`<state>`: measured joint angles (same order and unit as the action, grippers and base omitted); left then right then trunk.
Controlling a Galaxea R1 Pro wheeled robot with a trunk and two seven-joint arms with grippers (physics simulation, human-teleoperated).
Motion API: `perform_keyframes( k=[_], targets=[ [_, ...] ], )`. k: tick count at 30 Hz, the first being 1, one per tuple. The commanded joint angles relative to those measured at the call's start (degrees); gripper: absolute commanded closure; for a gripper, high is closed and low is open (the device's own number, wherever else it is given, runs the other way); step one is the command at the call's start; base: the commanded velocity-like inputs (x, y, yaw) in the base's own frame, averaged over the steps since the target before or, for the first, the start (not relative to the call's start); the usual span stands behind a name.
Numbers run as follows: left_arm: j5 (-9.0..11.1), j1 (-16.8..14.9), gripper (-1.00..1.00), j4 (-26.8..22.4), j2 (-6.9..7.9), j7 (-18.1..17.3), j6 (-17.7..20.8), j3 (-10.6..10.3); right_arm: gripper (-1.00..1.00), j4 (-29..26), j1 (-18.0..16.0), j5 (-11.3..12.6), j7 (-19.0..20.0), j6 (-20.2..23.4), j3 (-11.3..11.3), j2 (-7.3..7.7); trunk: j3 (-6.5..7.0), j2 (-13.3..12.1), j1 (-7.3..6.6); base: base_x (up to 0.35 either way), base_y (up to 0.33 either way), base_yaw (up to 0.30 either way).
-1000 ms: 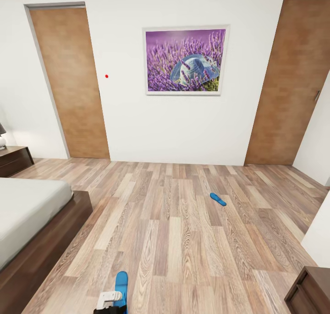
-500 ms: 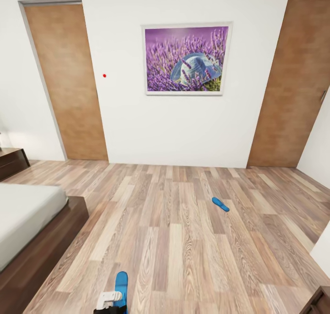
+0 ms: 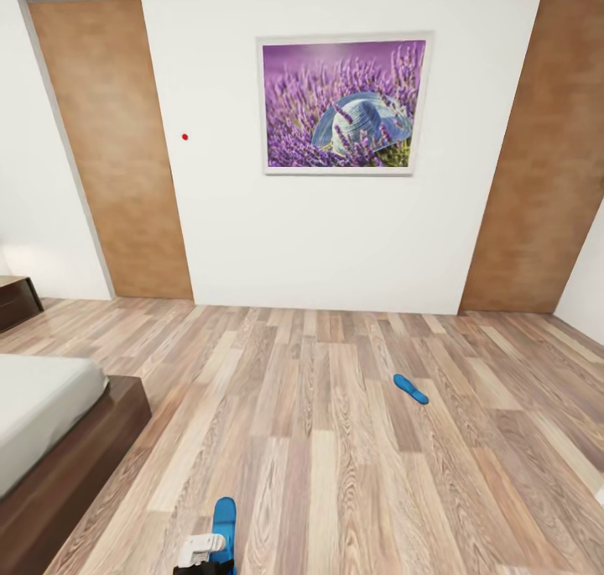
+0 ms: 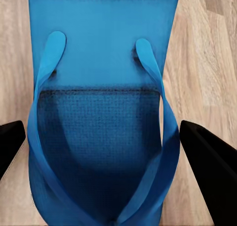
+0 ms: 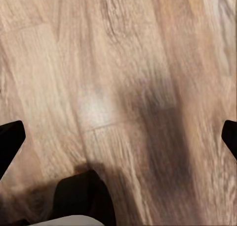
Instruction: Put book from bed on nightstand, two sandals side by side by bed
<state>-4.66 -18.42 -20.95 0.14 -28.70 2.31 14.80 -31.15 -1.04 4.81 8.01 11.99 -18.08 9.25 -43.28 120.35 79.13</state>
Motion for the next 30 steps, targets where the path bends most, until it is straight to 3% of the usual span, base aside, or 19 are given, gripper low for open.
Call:
perform_keyframes(
  k=[1,3,5,8,11,17,30],
  targets=[
    [-0.44,-0.03,1.00,-0.07,-0.05,-0.39,0.26,0.49,-1.00,-0.17,-0.02,0.55,0.25,0.27,-0.19,-0.02,-0.06,0.02,0.02,0.324,-0.051,0.000],
    [-0.44,-0.02,1.00,-0.06,-0.05,-0.39,0.28,0.49,-1.00,-0.40,-0.02,0.63,0.87,0.05,-0.15,-0.02,-0.06,0.02,0.02,0.324,-0.061,0.000],
    [-0.44,-0.03,1.00,-0.06,-0.05,-0.41,0.30,0.49,-1.00,-0.52,-0.02,0.68,4.22,-0.49,-0.15,0.07,-0.06,0.02,0.02,0.324,-0.072,0.000],
    [-0.44,-0.01,1.00,-0.06,-0.05,-0.40,0.32,0.48,-1.00,-0.35,-0.02,0.69,19.13,-1.13,-0.21,0.25,-0.06,0.02,0.02,0.324,-0.077,0.000],
    [-0.44,0.01,1.00,-0.05,-0.08,-0.40,0.33,0.49,-1.00,-0.22,-0.02,0.49,27.92,-1.32,-0.27,0.25,-0.06,0.02,0.02,0.324,-0.080,0.000],
    [-0.43,-0.02,1.00,-0.03,-0.11,-0.39,0.33,0.48,-1.00,0.17,-0.02,0.39,31.88,-1.51,-0.52,0.26,-0.06,0.02,0.02,0.325,-0.080,0.000],
    [-0.36,-0.03,1.00,-0.03,-0.05,-0.48,0.39,0.57,-1.00,0.28,-0.02,0.38,32.42,-2.84,-0.48,0.33,-0.06,0.02,0.02,0.325,-0.048,0.000]
  ],
)
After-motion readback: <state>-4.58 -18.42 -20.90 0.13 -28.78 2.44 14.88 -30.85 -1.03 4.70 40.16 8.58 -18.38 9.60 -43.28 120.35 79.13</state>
